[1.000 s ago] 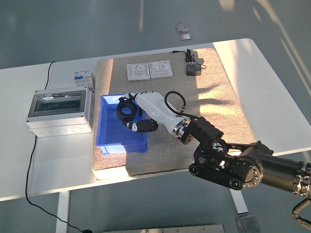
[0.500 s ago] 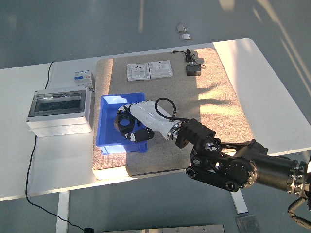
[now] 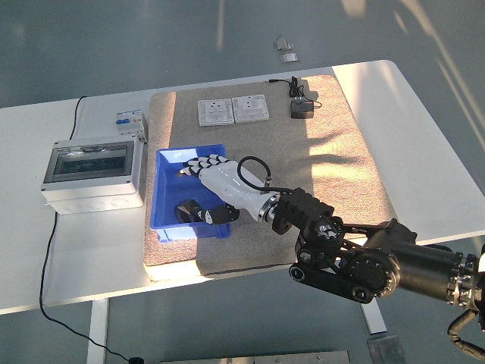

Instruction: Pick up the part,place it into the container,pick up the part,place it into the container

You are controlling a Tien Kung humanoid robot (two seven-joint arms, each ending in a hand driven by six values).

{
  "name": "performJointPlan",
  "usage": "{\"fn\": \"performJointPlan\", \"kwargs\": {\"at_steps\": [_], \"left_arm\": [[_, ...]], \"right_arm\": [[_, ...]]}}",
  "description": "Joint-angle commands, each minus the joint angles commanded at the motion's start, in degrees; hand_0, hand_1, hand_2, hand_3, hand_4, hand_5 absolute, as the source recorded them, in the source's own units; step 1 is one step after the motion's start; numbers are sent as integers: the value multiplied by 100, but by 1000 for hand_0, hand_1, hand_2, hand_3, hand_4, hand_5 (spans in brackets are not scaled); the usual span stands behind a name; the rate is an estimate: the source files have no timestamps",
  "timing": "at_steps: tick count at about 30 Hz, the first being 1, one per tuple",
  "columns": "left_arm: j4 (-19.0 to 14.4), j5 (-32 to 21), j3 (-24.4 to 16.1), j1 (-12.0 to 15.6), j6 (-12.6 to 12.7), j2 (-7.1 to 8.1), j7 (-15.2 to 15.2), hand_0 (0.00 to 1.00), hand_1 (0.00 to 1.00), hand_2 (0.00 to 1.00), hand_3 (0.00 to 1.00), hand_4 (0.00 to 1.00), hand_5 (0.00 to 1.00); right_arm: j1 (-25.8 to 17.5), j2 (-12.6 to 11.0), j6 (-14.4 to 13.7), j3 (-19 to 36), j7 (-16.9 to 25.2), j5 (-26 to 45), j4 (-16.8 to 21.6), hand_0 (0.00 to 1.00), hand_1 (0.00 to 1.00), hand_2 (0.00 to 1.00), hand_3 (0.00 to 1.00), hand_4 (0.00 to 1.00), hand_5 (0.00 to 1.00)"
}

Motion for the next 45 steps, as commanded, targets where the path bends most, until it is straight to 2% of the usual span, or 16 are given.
{"fn": "performJointPlan", "kwargs": {"at_steps": [3, 5, 6, 8, 11, 12, 15, 17, 18, 20, 23, 25, 27, 32, 39, 45], "left_arm": [[0, -21, 12, -4, 9, -2, -7, 654, 633, 561, 541, 537, 509], [0, -27, 20, -3, 11, 2, -12, 654, 633, 561, 541, 537, 509], [0, -16, 18, 1, 11, 5, -15, 653, 633, 560, 538, 537, 507], [0, 8, 11, 9, 11, 9, -19, 653, 633, 560, 538, 537, 507], [0, 3, 5, 29, 24, 13, -32, 653, 633, 560, 538, 537, 507], [0, -10, 1, 38, 32, 15, -37, 654, 632, 561, 538, 537, 506], [0, -83, -23, 77, 76, 19, -70, 654, 632, 561, 538, 537, 506], [0, -138, -24, 103, 95, 17, -93, 654, 632, 561, 538, 537, 506], [0, -162, -24, 116, 101, 16, -101, 652, 628, 543, 535, 534, 501], [0, -184, -28, 129, 104, 13, -114, 652, 628, 543, 535, 534, 501], [0, -118, -46, 119, 86, -3, -126, 652, 628, 543, 535, 534, 501], [0, -97, -41, 114, 73, -12, -131, 649, 628, 539, 535, 534, 500], [0, -90, -40, 109, 66, -15, -134, 649, 628, 539, 535, 534, 500], [0, -140, -49, 69, 84, -1, -192, 651, 628, 541, 533, 533, 498], [0, -280, -57, 65, 163, 21, -291, 647, 627, 533, 532, 526, 493], [0, -275, -86, 82, 204, 42, -364, 644, 625, 520, 531, 525, 492]], "right_arm": [[-58, -33, -65, 112, 75, 16, 8, 998, 976, 950, 893, 599, 230], [-101, -67, -210, 219, 180, 59, 27, 998, 976, 950, 893, 599, 230], [-142, -97, -330, 320, 262, 130, 57, 998, 900, 909, 905, 593, 262], [-244, -170, -542, 526, 392, 300, 153, 998, 900, 909, 905, 593, 262], [-517, -390, -919, 927, 519, 641, 452, 998, 900, 909, 905, 593, 262], [-603, -462, -1021, 1047, 508, 722, 553, 983, 854, 879, 885, 595, 275], [-920, -769, -1185, 1455, 260, 828, 916, 983, 854, 879, 885, 595, 275], [-1109, -942, -1032, 1704, 12, 866, 1152, 983, 854, 879, 885, 595, 275], [-1189, -1010, -908, 1806, -124, 885, 1256, 951, 828, 857, 879, 595, 268], [-1294, -1100, -647, 1924, -406, 891, 1415, 951, 828, 857, 879, 595, 268], [-1347, -1116, -258, 1881, -830, 871, 1420, 951, 828, 857, 879, 595, 268], [-1338, -1115, -32, 1801, -1095, 848, 1389, 960, 822, 850, 856, 626, 307], [-1320, -1121, 82, 1722, -1312, 865, 1366, 960, 822, 850, 856, 626, 307], [-1293, -1146, 133, 1501, -1599, 941, 1310, 968, 820, 850, 866, 637, 330], [-1426, -1275, 151, 1581, -1948, 618, 1394, 955, 778, 848, 865, 619, 353], [-1349, -1339, 161, 1197, -2280, 549, 1504, 927, 736, 841, 866, 596, 328]]}}
